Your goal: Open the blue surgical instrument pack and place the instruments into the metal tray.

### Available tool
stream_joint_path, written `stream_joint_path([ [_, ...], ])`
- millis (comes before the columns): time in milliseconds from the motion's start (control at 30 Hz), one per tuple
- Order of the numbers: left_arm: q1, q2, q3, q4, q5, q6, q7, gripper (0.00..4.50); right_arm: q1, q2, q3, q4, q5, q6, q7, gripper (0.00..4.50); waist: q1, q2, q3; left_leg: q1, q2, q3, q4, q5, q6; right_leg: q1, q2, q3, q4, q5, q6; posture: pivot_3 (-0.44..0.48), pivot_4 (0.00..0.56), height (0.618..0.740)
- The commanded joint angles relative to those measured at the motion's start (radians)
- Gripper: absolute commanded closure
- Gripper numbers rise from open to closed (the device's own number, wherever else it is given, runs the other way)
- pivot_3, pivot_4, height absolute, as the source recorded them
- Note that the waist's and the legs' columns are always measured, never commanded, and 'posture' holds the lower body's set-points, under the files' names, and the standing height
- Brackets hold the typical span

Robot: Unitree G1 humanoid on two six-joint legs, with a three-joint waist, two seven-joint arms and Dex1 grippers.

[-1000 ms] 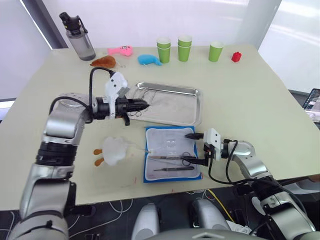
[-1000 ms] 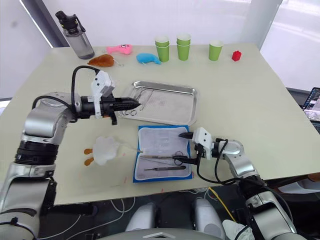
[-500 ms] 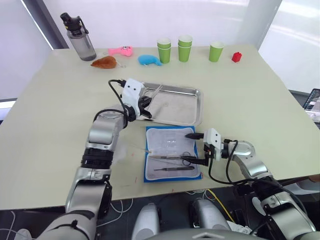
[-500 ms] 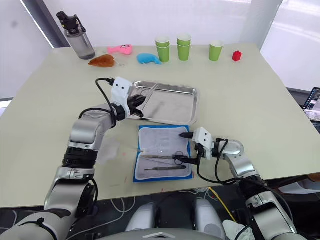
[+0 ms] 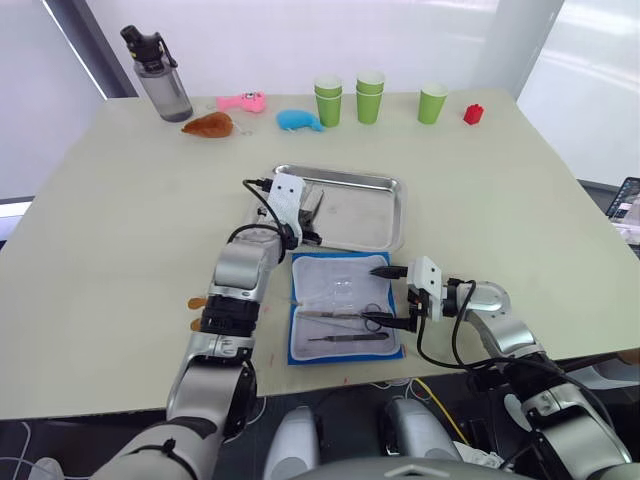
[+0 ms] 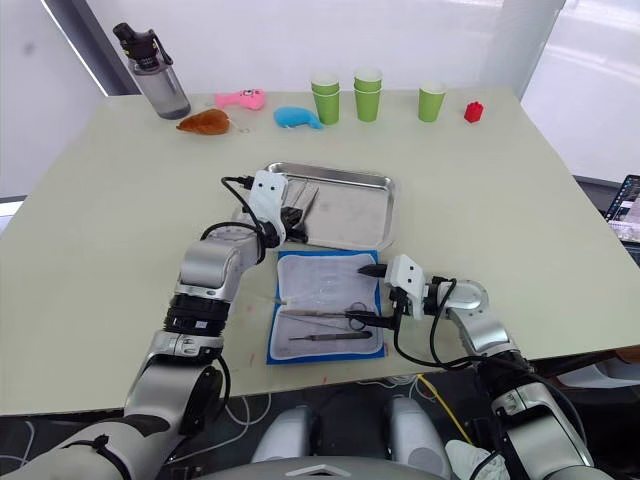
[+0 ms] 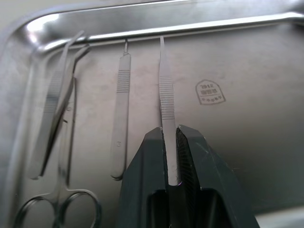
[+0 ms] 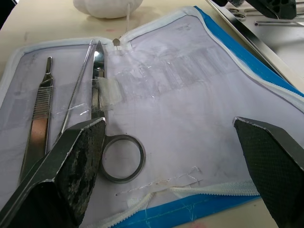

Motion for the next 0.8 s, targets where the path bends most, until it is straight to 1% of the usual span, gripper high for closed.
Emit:
stream_joint_path([
  [33, -0.023, 0.0, 0.008, -0.014, 0.009, 0.013, 0.014, 4.39, 0.063, -0.02, 0.054, 0.123, -0.096, 0.052, -0.023, 0.0, 0.0, 0.0, 0.0, 0.0, 0.0, 0.0, 0.0, 0.0, 0.0, 0.0, 0.0, 0.0, 0.0, 0.0, 0.0, 0.0, 0.15, 0.734],
  [367, -0.023, 0.0, 0.03, -0.011, 0.001, 0.025, 0.046, 4.39, 0.065, -0.019, 0.054, 0.122, -0.096, 0.051, -0.025, 0.0, 0.0, 0.0, 0.0, 0.0, 0.0, 0.0, 0.0, 0.0, 0.0, 0.0, 0.0, 0.0, 0.0, 0.0, 0.0, 0.0, 0.15, 0.734],
  [600, -0.024, -0.019, 0.063, -0.006, -0.016, 0.056, 0.065, 4.39, 0.064, -0.018, 0.053, 0.125, -0.095, 0.05, -0.026, 0.0, 0.0, 0.0, 0.0, 0.0, 0.0, 0.0, 0.0, 0.0, 0.0, 0.0, 0.0, 0.0, 0.0, 0.0, 0.0, 0.0, 0.15, 0.734],
  [633, -0.024, -0.019, 0.066, -0.008, -0.018, 0.059, 0.065, 3.58, 0.065, -0.018, 0.053, 0.124, -0.095, 0.051, -0.026, 0.0, 0.0, 0.0, 0.0, 0.0, 0.0, -0.001, 0.0, 0.0, 0.0, 0.0, 0.0, 0.0, 0.0, 0.0, 0.0, 0.0, 0.15, 0.734],
  [667, -0.023, -0.019, 0.069, -0.012, -0.02, 0.06, 0.065, 2.92, 0.066, -0.018, 0.053, 0.124, -0.095, 0.051, -0.026, 0.0, 0.0, 0.0, 0.0, 0.0, 0.0, -0.001, 0.0, 0.0, 0.0, 0.0, 0.0, -0.001, 0.0, 0.0, 0.0, 0.0, 0.15, 0.734],
  [733, -0.023, -0.02, 0.073, -0.017, -0.025, 0.061, 0.066, 2.65, 0.066, -0.018, 0.053, 0.123, -0.095, 0.052, -0.026, 0.0, 0.0, 0.0, 0.0, 0.0, 0.0, -0.001, 0.0, 0.0, 0.0, 0.0, 0.0, -0.001, 0.0, 0.0, 0.0, 0.0, 0.15, 0.734],
  [767, -0.022, -0.02, 0.076, -0.02, -0.028, 0.062, 0.065, 2.37, 0.066, -0.017, 0.053, 0.123, -0.095, 0.052, -0.026, 0.0, 0.0, 0.0, 0.0, 0.0, 0.0, -0.001, 0.0, 0.0, 0.0, 0.0, 0.0, -0.001, 0.0, 0.0, 0.0, 0.0, 0.15, 0.734],
  [800, -0.021, -0.019, 0.077, -0.022, -0.03, 0.061, 0.063, 1.83, 0.066, -0.017, 0.053, 0.123, -0.094, 0.051, -0.026, 0.0, 0.0, 0.0, 0.0, 0.0, 0.0, -0.001, 0.0, 0.0, 0.0, 0.0, 0.0, -0.001, 0.0, 0.0, 0.0, 0.0, 0.15, 0.734],
])
